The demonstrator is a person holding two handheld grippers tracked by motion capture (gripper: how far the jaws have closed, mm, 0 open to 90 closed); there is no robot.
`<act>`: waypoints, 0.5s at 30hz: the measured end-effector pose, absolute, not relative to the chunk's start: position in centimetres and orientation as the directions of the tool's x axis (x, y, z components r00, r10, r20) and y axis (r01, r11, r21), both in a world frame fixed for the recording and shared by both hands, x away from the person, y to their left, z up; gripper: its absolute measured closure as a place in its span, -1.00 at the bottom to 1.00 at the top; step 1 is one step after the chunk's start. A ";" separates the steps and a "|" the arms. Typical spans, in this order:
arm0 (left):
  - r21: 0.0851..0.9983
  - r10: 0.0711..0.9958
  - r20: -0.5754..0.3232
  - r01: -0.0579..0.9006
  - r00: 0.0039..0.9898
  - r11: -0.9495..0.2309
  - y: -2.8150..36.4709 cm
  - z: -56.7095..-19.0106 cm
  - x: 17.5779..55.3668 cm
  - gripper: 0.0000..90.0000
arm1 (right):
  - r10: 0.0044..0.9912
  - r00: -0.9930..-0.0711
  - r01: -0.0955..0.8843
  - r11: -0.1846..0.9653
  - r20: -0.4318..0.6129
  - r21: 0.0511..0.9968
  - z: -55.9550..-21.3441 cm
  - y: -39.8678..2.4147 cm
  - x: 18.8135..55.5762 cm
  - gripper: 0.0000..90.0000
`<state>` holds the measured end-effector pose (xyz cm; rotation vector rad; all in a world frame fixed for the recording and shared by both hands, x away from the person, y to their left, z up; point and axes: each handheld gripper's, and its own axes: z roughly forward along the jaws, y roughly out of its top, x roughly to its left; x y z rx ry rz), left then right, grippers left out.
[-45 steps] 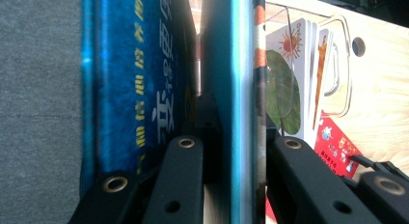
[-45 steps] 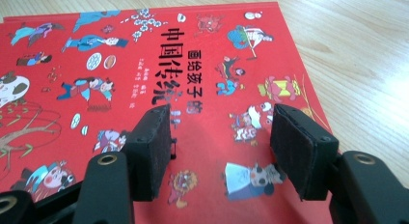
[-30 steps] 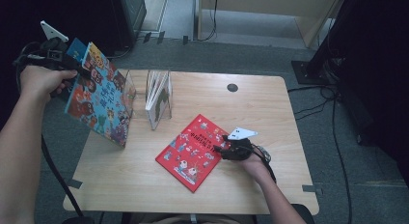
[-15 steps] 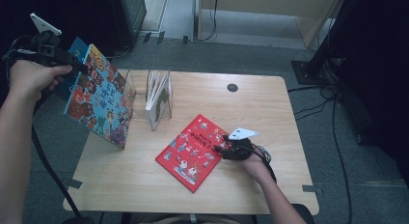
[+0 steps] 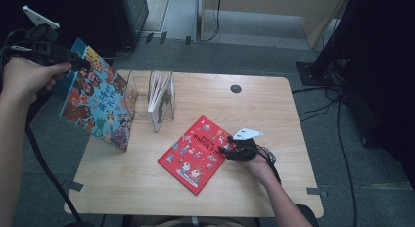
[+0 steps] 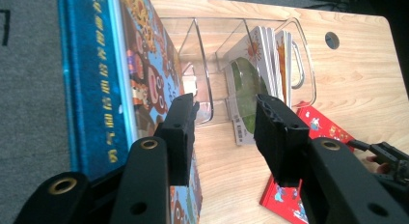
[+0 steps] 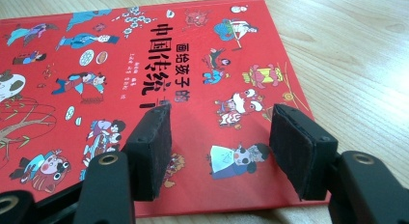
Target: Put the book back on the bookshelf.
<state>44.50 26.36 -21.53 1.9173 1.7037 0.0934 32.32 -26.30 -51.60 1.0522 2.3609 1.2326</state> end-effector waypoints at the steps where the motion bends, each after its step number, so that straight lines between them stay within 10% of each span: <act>1: 0.458 0.934 -0.301 0.888 0.194 -0.036 26.1 -21.5 44.3 0.31 | 0.712 -0.697 0.476 0.372 0.084 0.797 -51.6 -26.3 32.3 -0.09; 15: 0.508 0.907 -0.298 0.854 0.299 -0.115 22.5 -22.9 41.3 0.18 | 0.728 -0.676 0.516 0.358 0.113 0.778 -51.3 -26.7 33.3 -0.11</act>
